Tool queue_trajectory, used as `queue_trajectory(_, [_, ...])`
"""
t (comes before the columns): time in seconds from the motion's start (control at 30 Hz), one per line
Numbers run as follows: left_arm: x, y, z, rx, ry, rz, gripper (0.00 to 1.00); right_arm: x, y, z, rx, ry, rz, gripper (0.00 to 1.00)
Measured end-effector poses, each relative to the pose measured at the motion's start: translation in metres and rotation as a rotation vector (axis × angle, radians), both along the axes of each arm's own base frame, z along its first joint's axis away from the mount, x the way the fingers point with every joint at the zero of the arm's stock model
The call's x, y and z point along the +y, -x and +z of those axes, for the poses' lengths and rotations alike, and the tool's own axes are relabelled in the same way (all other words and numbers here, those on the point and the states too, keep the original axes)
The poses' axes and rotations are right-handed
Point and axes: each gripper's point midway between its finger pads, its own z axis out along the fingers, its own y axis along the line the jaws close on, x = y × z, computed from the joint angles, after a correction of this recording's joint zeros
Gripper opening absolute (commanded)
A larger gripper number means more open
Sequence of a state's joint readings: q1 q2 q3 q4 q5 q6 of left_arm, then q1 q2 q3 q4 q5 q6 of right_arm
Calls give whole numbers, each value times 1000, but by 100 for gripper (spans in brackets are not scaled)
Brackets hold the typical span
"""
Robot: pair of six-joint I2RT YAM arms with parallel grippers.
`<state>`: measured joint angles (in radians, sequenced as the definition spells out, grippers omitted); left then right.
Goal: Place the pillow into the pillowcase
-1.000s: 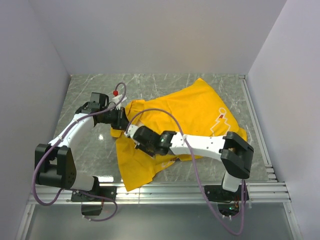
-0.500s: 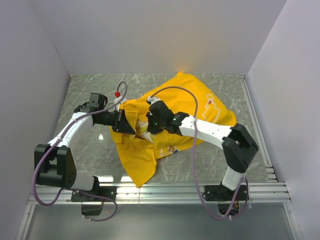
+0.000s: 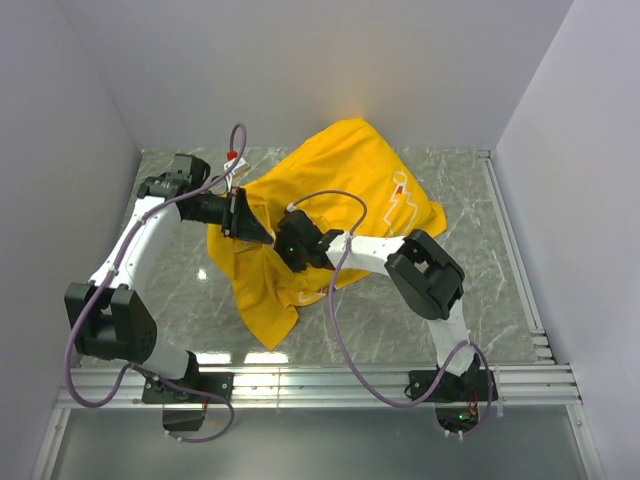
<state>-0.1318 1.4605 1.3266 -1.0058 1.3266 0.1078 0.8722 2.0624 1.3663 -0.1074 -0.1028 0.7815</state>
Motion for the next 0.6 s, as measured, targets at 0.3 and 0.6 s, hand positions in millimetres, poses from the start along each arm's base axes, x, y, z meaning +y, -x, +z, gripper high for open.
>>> queue_trajectory(0.3, [15,-18,-4,56,29,12,0,-4,16,12,29,-99,20,40])
queue_trajectory(0.6, [20,-22,-20,43,-11,12,3,-28,41,96,-87,-90,168,98])
